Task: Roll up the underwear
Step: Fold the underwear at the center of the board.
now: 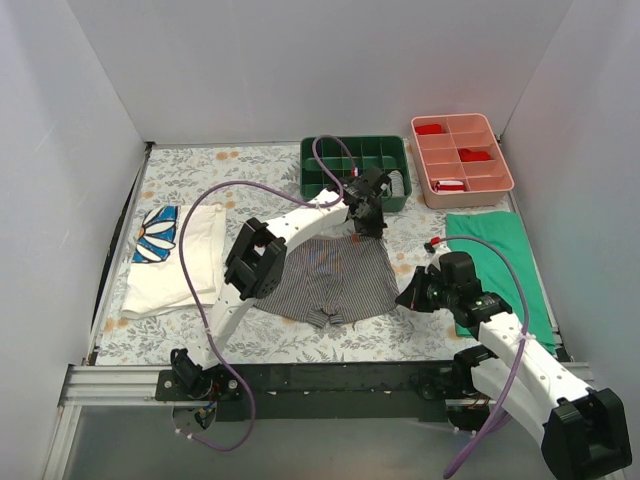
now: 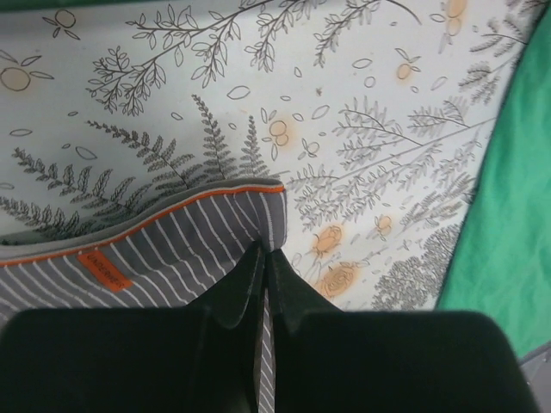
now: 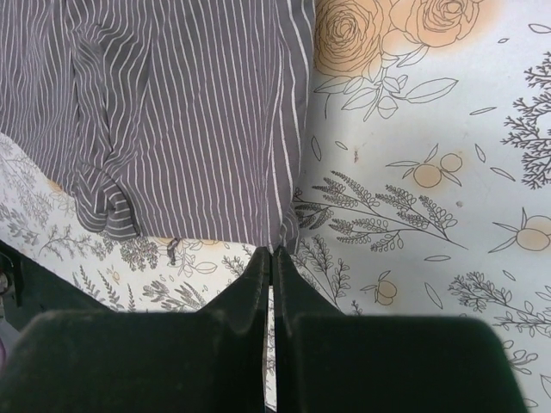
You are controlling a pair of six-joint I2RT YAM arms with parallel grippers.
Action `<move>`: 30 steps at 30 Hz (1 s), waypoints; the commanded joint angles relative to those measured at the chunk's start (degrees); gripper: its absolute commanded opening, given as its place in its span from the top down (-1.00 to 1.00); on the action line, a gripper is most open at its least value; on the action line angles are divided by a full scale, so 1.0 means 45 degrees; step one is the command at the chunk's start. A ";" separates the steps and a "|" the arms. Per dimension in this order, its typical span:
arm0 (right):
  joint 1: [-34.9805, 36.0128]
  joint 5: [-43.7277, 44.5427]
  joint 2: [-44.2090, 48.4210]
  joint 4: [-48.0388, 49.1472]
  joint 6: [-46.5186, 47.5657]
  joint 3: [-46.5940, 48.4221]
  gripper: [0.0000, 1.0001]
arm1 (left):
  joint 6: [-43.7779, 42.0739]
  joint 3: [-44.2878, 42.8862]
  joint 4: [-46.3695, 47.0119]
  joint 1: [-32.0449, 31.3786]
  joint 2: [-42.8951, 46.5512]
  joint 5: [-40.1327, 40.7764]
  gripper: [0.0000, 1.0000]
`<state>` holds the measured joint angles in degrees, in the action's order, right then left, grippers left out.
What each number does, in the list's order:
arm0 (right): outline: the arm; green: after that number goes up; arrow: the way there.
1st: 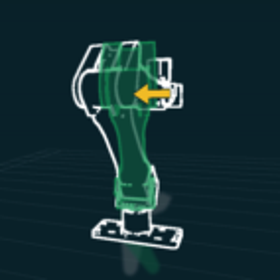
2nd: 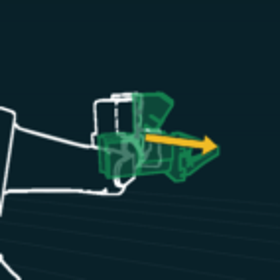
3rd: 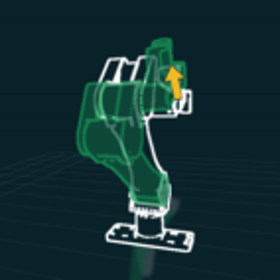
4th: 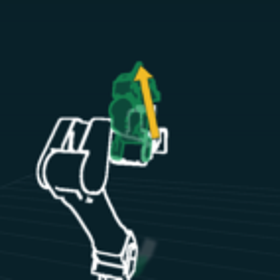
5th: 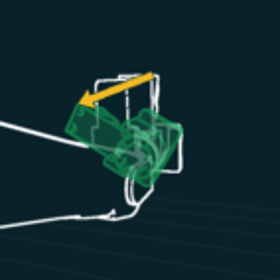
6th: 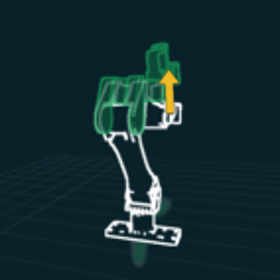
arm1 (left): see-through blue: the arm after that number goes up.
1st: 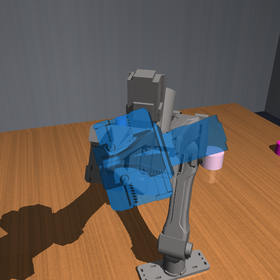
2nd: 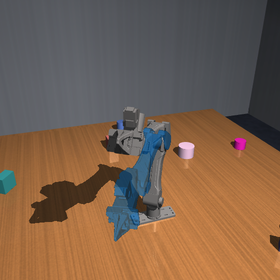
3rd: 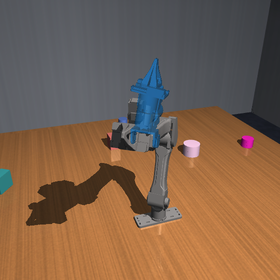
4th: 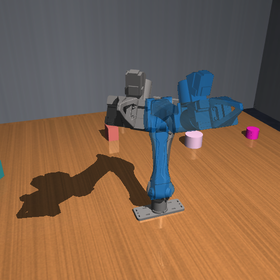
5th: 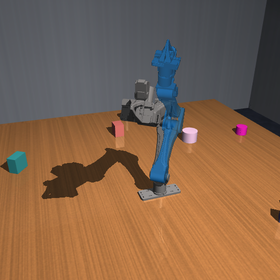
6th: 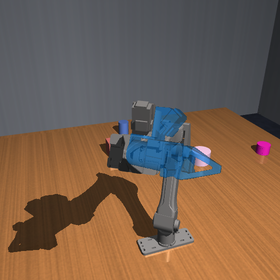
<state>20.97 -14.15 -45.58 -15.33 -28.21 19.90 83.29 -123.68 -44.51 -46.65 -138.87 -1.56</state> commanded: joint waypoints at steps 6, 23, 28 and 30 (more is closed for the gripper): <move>0.0261 -0.0546 0.0071 -0.0909 0.0702 0.1339 0.97 | -0.0207 0.1213 0.0691 0.0289 0.2889 0.0191 1.00; 0.4479 0.0684 -0.2194 0.0243 -0.1095 0.3682 0.97 | -0.0461 0.5353 0.2254 0.1499 0.5644 -0.0141 1.00; 0.5338 0.1035 -0.3150 0.0419 -0.1310 0.4520 0.97 | -0.0597 0.6583 0.2703 0.2241 0.6755 -0.0375 1.00; 0.5728 0.1113 -0.3658 0.0497 -0.1407 0.4776 0.97 | -0.0598 0.7286 0.2956 0.2592 0.7049 -0.0531 1.00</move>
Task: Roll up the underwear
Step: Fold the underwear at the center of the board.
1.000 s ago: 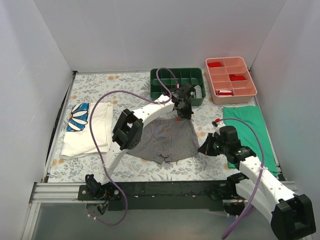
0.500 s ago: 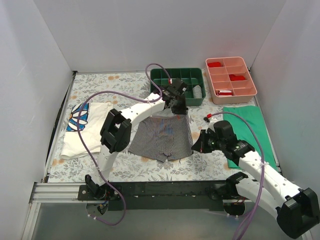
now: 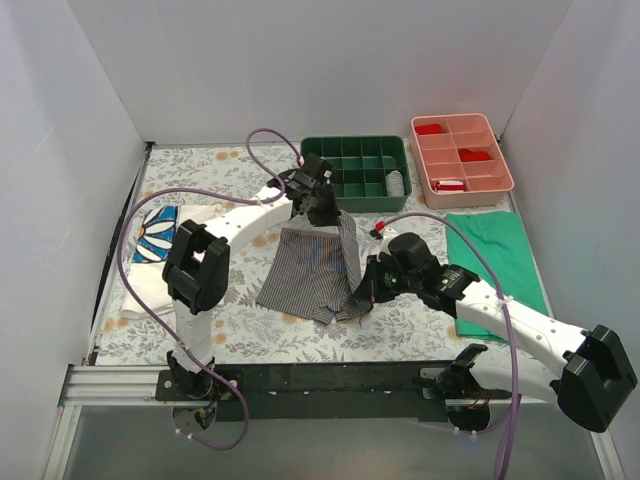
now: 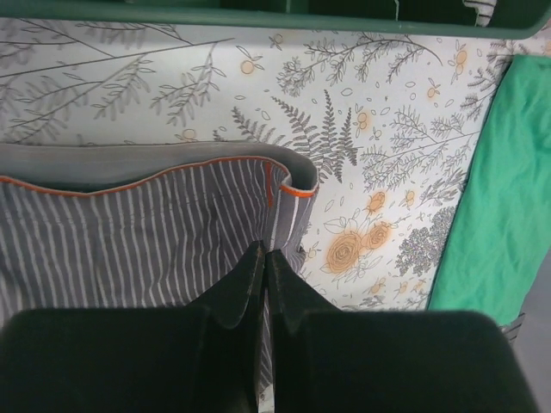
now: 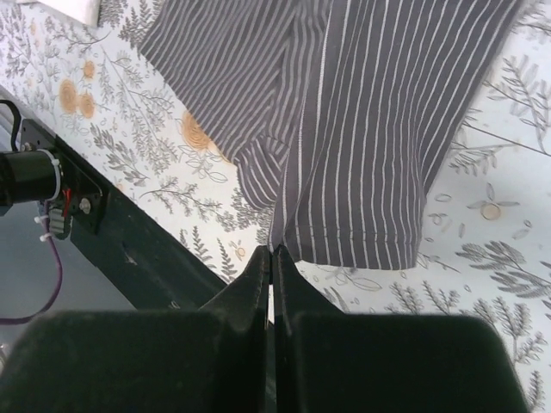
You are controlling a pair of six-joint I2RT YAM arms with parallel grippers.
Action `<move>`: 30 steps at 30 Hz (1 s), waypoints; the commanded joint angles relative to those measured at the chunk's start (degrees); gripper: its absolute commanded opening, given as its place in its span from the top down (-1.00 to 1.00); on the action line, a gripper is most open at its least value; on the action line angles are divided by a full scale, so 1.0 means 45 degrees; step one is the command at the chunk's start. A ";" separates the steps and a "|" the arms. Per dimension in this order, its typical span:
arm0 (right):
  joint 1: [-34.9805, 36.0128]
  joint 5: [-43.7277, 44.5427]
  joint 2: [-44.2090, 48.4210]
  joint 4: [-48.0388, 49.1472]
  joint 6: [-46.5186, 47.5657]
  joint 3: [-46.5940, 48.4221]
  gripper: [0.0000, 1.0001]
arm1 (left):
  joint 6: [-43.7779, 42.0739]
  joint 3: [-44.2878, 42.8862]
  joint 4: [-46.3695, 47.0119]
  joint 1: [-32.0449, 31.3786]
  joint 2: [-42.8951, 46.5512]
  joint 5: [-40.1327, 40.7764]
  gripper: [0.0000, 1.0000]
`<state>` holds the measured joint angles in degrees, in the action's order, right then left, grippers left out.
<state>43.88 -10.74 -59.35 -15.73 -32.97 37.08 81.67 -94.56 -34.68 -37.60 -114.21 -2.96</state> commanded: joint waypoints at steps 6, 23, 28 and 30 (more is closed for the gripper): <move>0.1516 0.0551 -0.2062 0.0916 -0.0719 0.2090 0.97 | -0.0433 0.2242 0.1279 0.1343 0.2450 -0.0591 1.00; 0.3354 0.0610 -0.5889 0.1034 -0.1404 0.5235 0.97 | -0.1117 0.4469 0.1807 0.3278 0.3818 -0.1529 1.00; 0.3648 0.0435 -0.6653 0.0956 -0.1423 0.5900 0.97 | -0.1273 0.4900 0.1866 0.3747 0.3916 -0.1803 1.00; 0.3784 0.0395 -0.6946 0.1014 -0.1481 0.6154 0.97 | -0.1371 0.4998 0.1846 0.3941 0.3897 -0.1920 1.00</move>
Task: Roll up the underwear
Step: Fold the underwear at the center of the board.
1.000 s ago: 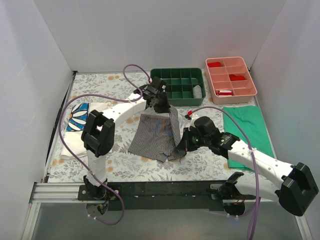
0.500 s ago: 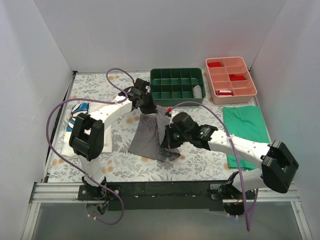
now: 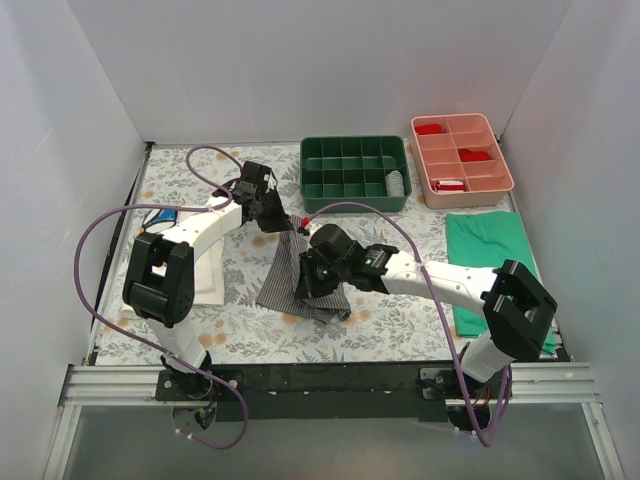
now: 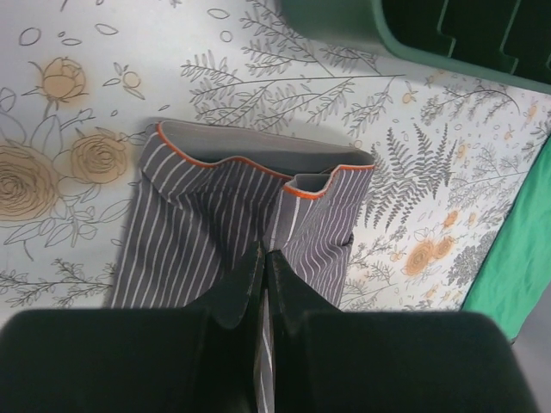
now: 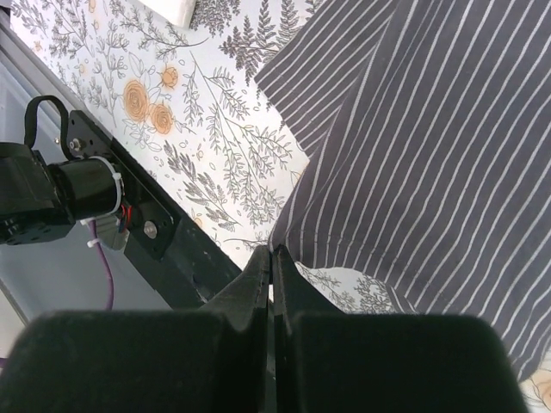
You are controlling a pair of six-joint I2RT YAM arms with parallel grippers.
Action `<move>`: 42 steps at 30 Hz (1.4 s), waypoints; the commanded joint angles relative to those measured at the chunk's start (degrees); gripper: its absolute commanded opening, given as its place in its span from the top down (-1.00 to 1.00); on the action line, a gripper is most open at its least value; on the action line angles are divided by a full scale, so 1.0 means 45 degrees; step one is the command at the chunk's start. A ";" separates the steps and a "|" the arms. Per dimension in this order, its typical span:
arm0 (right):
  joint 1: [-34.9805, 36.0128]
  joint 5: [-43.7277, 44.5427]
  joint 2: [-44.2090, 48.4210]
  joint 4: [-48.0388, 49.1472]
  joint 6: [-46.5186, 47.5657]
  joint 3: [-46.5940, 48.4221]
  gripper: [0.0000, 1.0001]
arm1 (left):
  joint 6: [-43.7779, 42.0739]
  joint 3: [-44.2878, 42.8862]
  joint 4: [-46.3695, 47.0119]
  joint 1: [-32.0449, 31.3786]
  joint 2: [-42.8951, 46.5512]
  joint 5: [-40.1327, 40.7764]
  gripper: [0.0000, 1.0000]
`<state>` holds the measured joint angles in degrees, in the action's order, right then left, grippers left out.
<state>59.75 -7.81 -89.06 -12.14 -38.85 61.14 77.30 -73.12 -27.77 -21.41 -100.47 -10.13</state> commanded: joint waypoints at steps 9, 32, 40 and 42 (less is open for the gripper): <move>0.0609 -0.0587 -0.1146 0.0607 -0.0487 0.1236 0.97 | -0.0731 0.0410 0.0136 0.0734 0.0764 -0.0678 1.00; 0.0610 -0.0549 -0.4173 0.1682 -0.0898 0.2798 0.97 | -0.1786 -0.0567 0.0077 0.1203 -0.1795 -0.0640 1.00; 0.0571 -0.0160 -0.4702 0.2579 -0.1034 0.2780 0.97 | -0.2060 -0.0548 0.0233 0.1281 -0.1952 -0.0620 0.83; 0.0513 -0.0061 -0.4721 0.2929 -0.1151 0.2721 0.97 | -0.2040 -0.0528 0.0253 0.1340 -0.1913 -0.0659 0.77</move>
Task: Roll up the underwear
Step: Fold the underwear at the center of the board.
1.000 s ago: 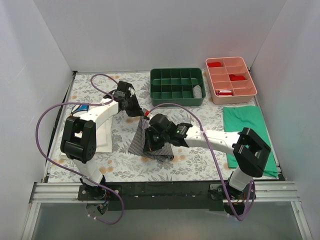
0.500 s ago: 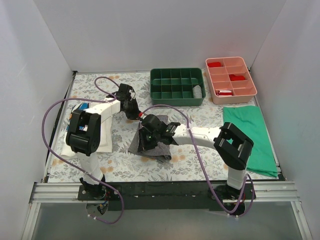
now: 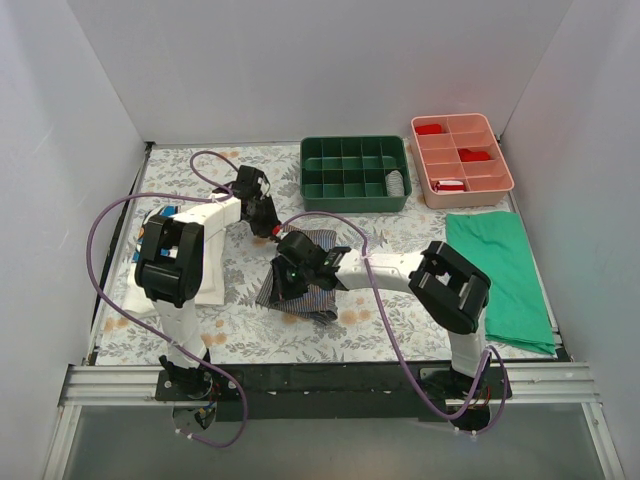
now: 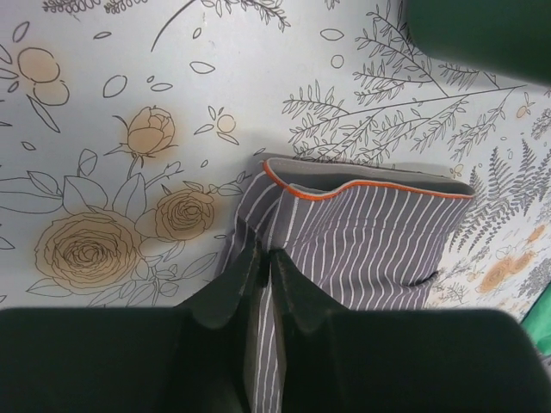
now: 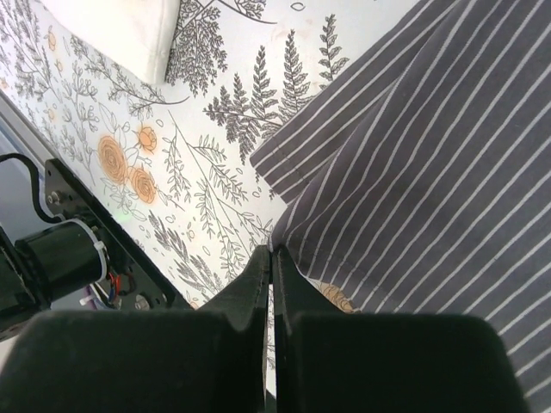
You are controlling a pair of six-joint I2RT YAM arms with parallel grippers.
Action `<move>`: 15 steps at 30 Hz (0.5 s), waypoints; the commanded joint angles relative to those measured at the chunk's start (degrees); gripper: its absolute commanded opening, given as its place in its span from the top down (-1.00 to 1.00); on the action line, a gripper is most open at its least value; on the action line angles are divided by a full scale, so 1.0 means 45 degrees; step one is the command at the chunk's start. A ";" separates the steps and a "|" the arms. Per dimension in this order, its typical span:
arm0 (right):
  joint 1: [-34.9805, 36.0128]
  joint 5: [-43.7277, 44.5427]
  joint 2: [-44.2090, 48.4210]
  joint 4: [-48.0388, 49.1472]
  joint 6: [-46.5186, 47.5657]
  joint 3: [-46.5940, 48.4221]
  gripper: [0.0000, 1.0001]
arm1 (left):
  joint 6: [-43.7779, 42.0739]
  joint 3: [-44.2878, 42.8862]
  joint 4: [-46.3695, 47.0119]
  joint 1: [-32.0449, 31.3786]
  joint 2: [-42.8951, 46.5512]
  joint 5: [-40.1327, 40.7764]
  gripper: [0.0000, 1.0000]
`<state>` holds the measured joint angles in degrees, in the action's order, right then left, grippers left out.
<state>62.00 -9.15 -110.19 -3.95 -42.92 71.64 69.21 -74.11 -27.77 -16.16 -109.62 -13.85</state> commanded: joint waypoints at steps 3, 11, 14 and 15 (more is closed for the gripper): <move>-0.0086 0.0080 -0.0181 0.1345 -0.0365 0.0526 0.97 | -0.0263 -0.0310 0.0253 0.0232 0.0142 0.0147 0.72; -0.0086 -0.0018 -0.0727 0.2028 -0.1048 0.0468 0.95 | -0.0302 -0.0270 0.0331 0.0311 0.0103 -0.0029 0.40; -0.0086 -0.0155 -0.1098 0.2536 -0.1419 0.0487 0.87 | -0.0321 -0.0270 0.0312 0.0369 0.0181 0.0011 -0.08; -0.0086 -0.0232 -0.1157 0.2653 -0.1478 0.0448 0.75 | -0.0302 -0.0270 0.0292 0.0408 0.0220 0.0049 -0.21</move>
<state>61.63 -9.26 -113.32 3.81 -47.09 71.90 68.16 -74.11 -27.66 -15.05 -109.80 -13.93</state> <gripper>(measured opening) 0.060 0.494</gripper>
